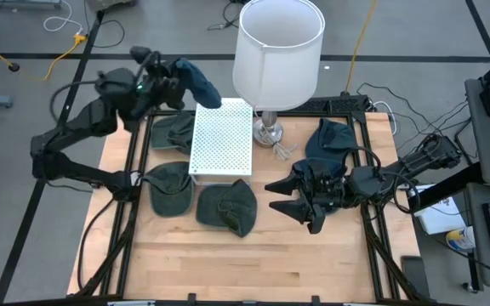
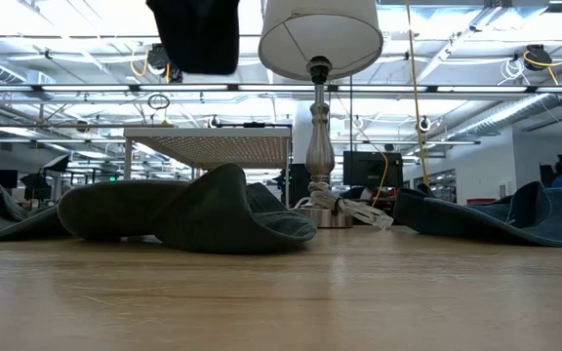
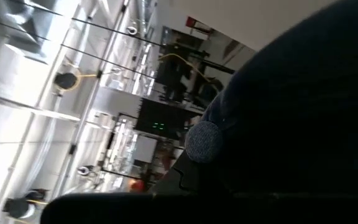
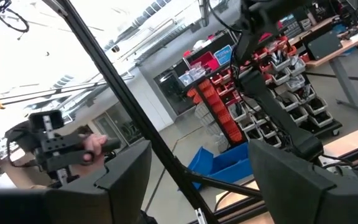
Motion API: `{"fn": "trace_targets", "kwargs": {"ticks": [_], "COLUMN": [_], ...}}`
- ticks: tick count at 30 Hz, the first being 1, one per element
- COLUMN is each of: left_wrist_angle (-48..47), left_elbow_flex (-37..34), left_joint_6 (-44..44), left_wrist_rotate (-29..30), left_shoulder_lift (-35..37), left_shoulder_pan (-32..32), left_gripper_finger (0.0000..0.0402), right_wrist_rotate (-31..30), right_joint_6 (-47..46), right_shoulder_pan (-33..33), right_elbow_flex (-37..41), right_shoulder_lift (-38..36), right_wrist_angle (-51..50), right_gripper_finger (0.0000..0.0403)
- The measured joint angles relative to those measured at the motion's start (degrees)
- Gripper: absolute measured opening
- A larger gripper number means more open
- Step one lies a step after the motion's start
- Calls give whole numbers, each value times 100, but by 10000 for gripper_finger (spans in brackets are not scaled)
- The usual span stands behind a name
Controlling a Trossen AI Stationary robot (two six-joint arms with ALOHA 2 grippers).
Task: Pick & Place hat
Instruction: Put the bottom blue cap on the shelf
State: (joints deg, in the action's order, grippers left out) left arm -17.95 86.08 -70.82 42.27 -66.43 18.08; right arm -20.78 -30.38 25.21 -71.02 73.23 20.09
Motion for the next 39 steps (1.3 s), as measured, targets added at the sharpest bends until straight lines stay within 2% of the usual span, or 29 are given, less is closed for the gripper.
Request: {"fn": "trace_targets", "kwargs": {"ticks": [8, 20, 30, 36, 39], "left_wrist_angle": [193, 1539, 2266, 2774, 2678], "left_elbow_flex": [-855, -2342, -2734, -2739, -2739], "left_joint_6": [690, 915, 1171, 1512, 1551], "left_wrist_rotate": [-831, -2311, -2674, -2544, -2191], "left_shoulder_lift": [217, 378, -92, -596, -758], "left_shoulder_pan": [744, 1636, 1943, 1908, 1744], "left_gripper_finger": [2, 2, 2, 2, 2], "right_wrist_rotate": [-4, -9, -15, -15, -15], "right_joint_6": [157, 155, 154, 154, 159], "right_shoulder_pan": [0, -4, -51, -127, -125], "right_elbow_flex": [0, 0, 0, 0, 0], "right_shoulder_lift": [0, 2, 2, 2, 2], "right_wrist_angle": [-19, -26, -26, -28, -30], "right_gripper_finger": [260, 258, 256, 256, 256]}}
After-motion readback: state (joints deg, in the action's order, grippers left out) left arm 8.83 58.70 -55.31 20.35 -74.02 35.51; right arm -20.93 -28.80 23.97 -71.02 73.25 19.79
